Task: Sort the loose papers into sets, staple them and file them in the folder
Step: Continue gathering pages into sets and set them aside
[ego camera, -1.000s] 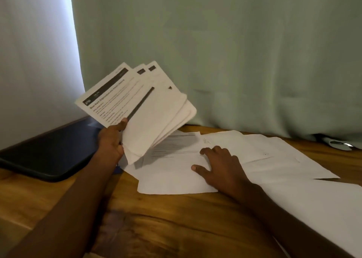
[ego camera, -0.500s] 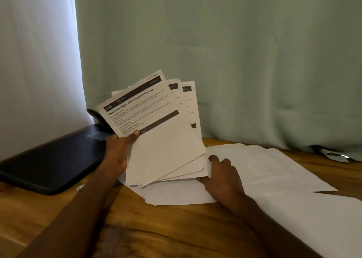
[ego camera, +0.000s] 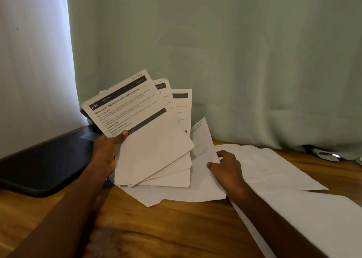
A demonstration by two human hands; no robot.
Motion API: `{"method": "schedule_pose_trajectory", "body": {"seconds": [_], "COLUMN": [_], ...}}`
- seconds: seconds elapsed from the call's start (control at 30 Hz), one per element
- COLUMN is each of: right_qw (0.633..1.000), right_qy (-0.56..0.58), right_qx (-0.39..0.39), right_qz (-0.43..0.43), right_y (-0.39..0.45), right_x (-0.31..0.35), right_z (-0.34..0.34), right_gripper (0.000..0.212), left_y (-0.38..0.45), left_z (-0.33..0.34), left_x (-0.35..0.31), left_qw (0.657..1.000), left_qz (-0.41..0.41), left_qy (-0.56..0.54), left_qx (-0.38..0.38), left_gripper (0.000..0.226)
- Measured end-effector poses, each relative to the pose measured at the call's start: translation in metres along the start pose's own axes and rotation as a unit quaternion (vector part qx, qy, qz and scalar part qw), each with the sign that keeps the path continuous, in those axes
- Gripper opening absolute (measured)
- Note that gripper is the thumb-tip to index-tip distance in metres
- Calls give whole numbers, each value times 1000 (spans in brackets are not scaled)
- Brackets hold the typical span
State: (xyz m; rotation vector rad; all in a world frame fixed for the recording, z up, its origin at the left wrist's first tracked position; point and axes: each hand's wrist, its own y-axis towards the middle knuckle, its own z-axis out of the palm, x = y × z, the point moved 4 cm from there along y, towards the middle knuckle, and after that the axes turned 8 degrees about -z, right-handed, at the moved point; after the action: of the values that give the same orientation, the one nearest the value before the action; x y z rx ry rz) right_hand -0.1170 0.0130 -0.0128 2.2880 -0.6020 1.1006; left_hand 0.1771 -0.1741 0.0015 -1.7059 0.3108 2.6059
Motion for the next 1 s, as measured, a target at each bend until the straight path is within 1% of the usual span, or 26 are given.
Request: {"method": "schedule_pose_trajectory", "body": {"seconds": [0.07,0.13,0.23,0.33,0.4,0.47,0.57,0.67,0.73,0.83,0.93,1.0], "right_qw": [993,976,951,938,938,937,937,948,947,924,880,851], "right_qy": [105,200,286,327,330,337,345,317,320,376,465,510], "right_qx": [-55,-90,-113,-114,-101,-87,-56,-11,23,57,98,125], "right_qz": [-11,-11,12,32,35,37,15,-13,-25,-33,-20,-13], "right_y": [5,10,15,19,18,18,16,17,16,13,7,6], "right_x": [-5,-8,-14,-21,-23,-26,-24,-14,-8,-4,-3,-2], "right_z": [-11,-22,-33,-37,-37,-34,-30,-26,-20,-10,2,8], "right_gripper": [23,17,19,25,25,24,25,36,45,47,46,50], "left_y": [5,7,5,3,4,4,6,5,2,-1,-2,-2], "left_z": [-2,-3,3,8,9,9,10,13,16,23,31,35], "left_x": [3,6,10,12,14,16,20,18,19,21,24,26], "left_qw": [1000,1000,1000,1000,1000,1000,1000,1000,1000,999,999,998], "left_qz": [-4,-5,-7,-10,-15,-20,-20,-23,-23,-24,-27,-29], "left_qy": [9,19,23,12,2,0,-8,-10,-18,-29,-32,-31], "left_qx": [4,4,-2,3,8,10,5,4,10,20,35,42], "left_gripper": [39,41,34,40,41,35,33,33,33,36,40,42]}}
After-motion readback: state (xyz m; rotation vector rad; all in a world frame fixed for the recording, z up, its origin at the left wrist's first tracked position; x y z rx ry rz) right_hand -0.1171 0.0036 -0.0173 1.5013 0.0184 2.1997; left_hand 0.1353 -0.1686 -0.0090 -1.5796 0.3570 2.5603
